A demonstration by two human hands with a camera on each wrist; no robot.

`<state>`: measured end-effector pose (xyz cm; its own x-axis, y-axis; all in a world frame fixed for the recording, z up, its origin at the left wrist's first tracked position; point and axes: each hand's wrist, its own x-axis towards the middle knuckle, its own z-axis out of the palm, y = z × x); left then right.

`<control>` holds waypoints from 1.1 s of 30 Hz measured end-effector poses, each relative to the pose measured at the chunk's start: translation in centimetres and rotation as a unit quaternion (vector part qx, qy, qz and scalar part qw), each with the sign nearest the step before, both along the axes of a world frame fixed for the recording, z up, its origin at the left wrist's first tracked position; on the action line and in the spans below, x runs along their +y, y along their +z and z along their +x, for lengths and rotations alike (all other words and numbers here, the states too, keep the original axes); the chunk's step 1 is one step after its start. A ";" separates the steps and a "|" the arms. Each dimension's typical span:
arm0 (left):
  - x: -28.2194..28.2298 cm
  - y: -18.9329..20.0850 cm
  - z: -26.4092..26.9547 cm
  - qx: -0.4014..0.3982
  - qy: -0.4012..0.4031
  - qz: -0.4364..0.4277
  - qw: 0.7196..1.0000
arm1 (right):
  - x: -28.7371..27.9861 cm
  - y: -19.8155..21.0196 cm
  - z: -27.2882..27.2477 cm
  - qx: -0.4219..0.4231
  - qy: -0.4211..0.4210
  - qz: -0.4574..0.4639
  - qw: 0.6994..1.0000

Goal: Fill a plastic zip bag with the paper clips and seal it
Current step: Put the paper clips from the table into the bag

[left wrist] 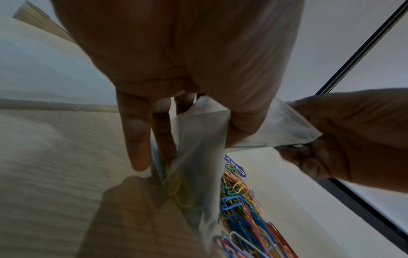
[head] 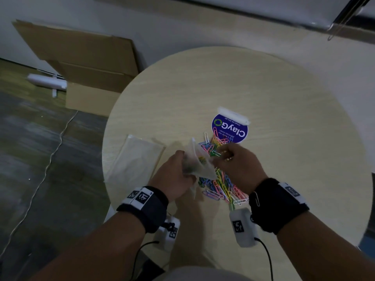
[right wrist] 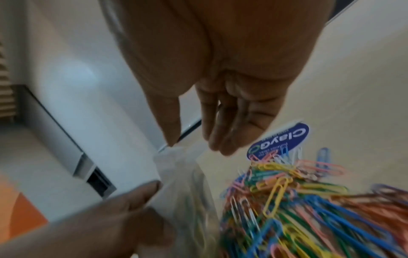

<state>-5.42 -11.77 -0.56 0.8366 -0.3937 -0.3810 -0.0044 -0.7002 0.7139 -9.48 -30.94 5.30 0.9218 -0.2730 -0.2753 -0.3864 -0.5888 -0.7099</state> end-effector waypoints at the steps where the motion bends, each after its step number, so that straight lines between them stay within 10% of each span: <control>1: 0.1 0.1 0.0 -0.006 -0.006 0.007 1.000 | 0.3 -0.5 0.0 0.025 0.034 -0.011 0.999; 8: 0.9 3.4 -0.6 -0.150 0.046 -0.040 0.987 | 1.0 -1.1 -0.1 0.008 -0.016 0.025 1.000; 16: -1.6 4.9 1.1 -0.007 0.034 0.035 0.999 | 0.9 -1.4 -0.5 0.016 -0.022 0.008 1.000; 23: 1.3 10.0 -0.6 -0.094 0.040 0.008 0.995 | 2.7 0.7 -0.6 -0.065 0.068 0.023 0.995; 33: 2.1 4.2 0.1 -0.052 0.051 0.016 0.997 | 1.6 -2.1 -0.9 0.005 0.036 0.074 0.997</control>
<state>-5.35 -9.67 3.68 0.9070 -0.2935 -0.3018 -0.0042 -0.7231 0.6907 -10.34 -29.33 3.15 0.9345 -0.1615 -0.3172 -0.3544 -0.5052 -0.7869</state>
